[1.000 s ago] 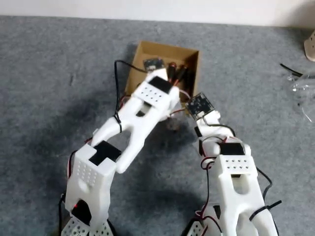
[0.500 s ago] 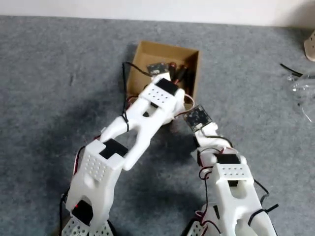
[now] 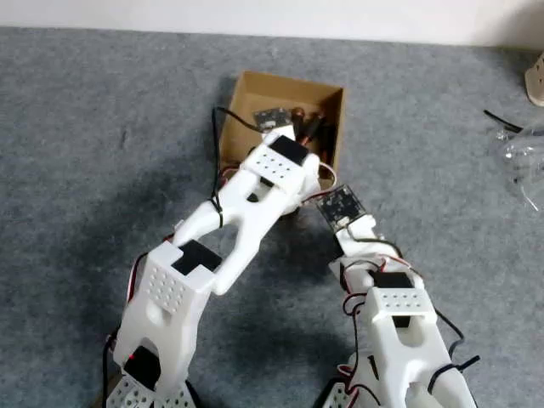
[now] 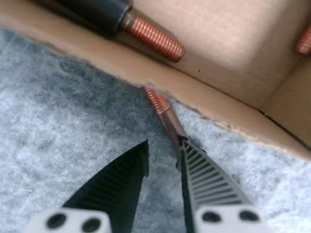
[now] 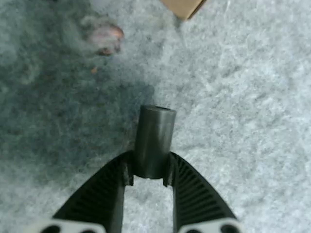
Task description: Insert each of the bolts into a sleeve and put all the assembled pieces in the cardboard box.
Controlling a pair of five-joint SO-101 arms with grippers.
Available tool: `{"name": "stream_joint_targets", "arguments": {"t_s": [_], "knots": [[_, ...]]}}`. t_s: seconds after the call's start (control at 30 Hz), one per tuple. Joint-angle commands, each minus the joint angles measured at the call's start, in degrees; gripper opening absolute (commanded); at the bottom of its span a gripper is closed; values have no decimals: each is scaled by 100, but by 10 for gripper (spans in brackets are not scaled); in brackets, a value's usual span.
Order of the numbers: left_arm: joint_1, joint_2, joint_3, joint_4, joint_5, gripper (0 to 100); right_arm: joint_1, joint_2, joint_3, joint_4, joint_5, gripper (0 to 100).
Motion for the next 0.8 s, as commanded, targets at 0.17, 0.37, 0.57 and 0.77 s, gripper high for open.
{"name": "stream_joint_targets", "arguments": {"t_s": [0.17,0.37,0.57,0.77], "knots": [[31,611,-295,-35,35,115,57,-127,-66,-215,-62,5],[-22,910,-1007,281,35,115,66,-180,127,-338,-62,5],[-31,1147,-1455,835,44,115,57,-180,303,-699,-53,5],[-40,1182,-1534,1196,343,85,57,-180,312,-699,-53,5]]}}
